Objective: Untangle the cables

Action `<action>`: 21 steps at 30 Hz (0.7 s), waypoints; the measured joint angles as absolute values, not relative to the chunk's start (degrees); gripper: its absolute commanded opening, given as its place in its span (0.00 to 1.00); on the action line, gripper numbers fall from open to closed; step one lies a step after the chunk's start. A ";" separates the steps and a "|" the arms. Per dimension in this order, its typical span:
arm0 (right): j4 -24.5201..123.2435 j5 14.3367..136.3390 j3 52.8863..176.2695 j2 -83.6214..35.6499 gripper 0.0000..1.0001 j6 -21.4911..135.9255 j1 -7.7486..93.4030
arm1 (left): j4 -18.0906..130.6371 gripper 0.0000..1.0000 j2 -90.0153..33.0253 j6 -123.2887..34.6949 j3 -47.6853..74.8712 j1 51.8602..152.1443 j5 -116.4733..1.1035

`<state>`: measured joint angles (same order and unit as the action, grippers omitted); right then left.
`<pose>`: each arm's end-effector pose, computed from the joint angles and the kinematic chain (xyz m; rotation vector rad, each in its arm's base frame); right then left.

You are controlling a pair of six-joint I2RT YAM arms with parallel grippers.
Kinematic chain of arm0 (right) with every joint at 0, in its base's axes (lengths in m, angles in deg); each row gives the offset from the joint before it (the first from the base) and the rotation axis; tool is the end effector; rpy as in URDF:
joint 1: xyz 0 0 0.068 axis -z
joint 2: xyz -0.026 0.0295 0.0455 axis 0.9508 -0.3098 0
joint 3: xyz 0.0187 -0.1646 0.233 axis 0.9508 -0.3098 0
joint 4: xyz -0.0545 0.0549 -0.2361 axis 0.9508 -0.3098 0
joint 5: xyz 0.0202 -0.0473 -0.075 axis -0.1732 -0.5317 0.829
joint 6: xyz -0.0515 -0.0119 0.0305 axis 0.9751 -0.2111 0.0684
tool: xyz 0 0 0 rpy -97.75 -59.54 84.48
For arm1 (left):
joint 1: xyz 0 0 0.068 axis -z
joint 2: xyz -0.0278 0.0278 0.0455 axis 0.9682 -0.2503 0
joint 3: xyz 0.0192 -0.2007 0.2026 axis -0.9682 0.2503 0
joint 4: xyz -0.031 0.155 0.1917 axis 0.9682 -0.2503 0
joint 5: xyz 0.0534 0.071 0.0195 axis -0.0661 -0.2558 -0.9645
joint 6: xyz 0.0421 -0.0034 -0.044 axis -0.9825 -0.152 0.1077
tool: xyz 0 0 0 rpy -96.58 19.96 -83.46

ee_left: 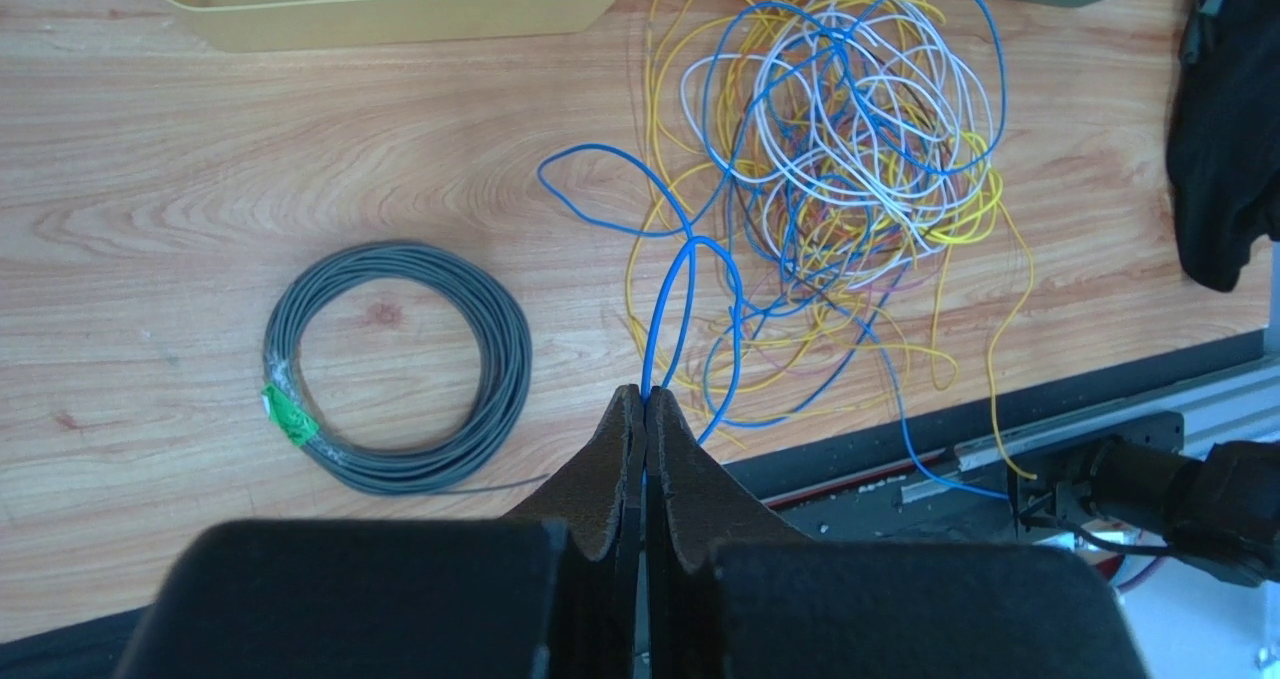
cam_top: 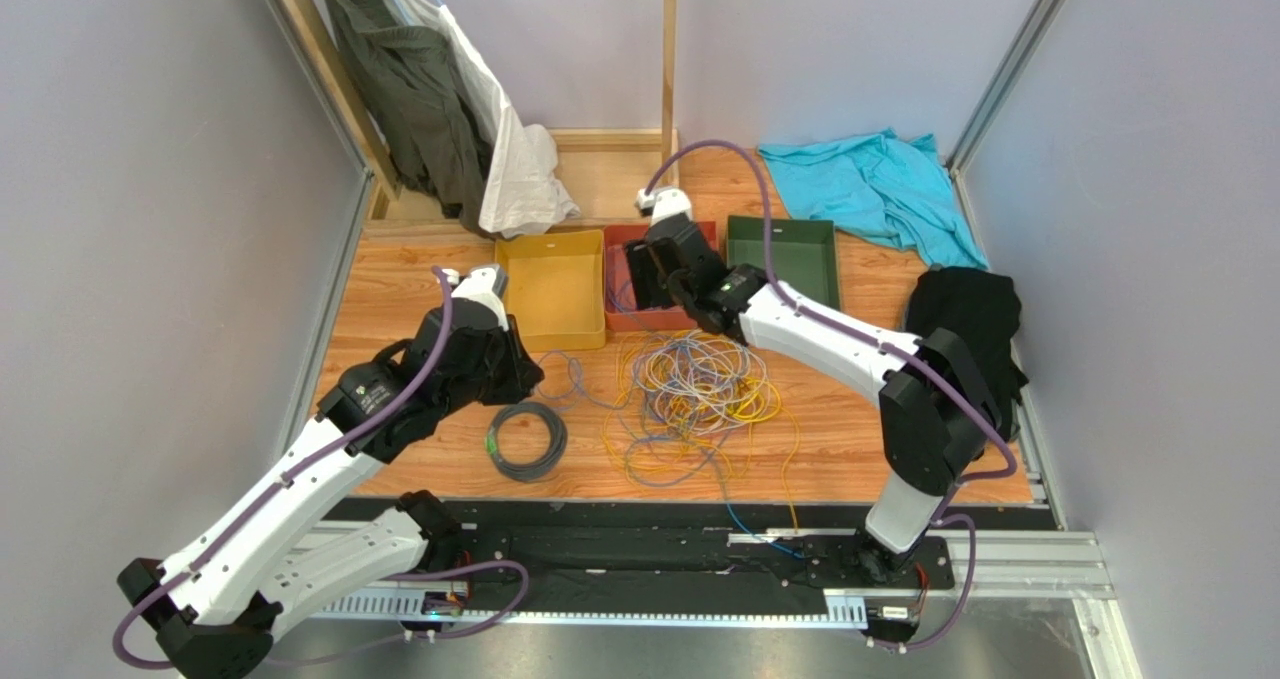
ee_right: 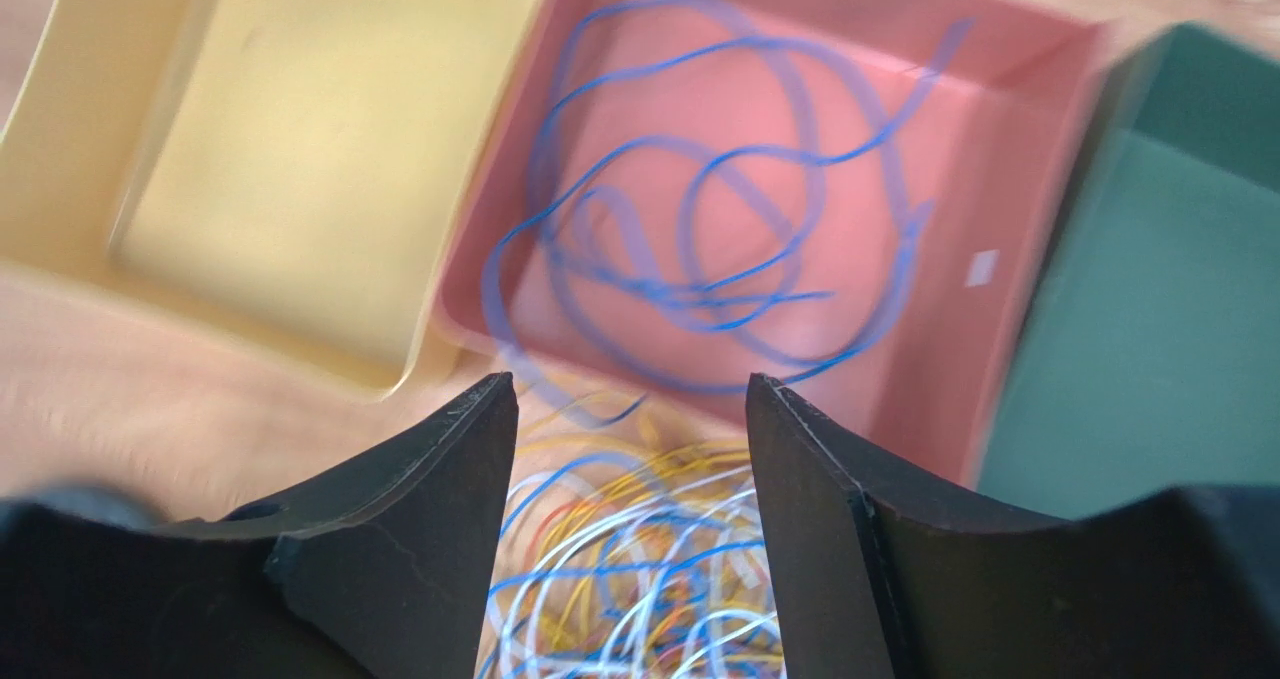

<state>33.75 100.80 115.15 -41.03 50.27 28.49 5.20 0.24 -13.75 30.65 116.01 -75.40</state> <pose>0.2915 0.2571 0.2850 -0.4018 2.1700 0.2095 0.1111 -0.0851 0.3313 -0.1217 2.3291 -0.5641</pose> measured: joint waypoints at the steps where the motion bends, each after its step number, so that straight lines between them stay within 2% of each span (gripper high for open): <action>1: 33.77 100.67 114.67 -41.12 0.60 50.75 27.16 | 5.24 0.00 0.24 -13.75 30.67 116.01 -75.33; 6: 33.55 100.34 113.81 -43.85 0.58 52.20 23.16 | 5.35 0.00 0.85 -13.75 31.09 116.01 -75.16; 17: 32.61 103.67 118.12 -53.71 0.52 54.56 23.86 | 5.16 0.00 0.61 -14.01 31.31 116.01 -75.09; 20: 32.85 103.93 119.34 -54.21 0.43 54.75 23.46 | 5.13 0.00 0.32 -14.18 31.31 116.01 -75.25; 21: 33.05 103.99 119.85 -54.47 0.35 54.93 23.51 | 5.11 0.00 0.28 -14.21 31.31 116.01 -75.29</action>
<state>33.05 103.99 119.85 -54.47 54.93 23.51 5.11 0.28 -14.21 31.31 116.01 -75.29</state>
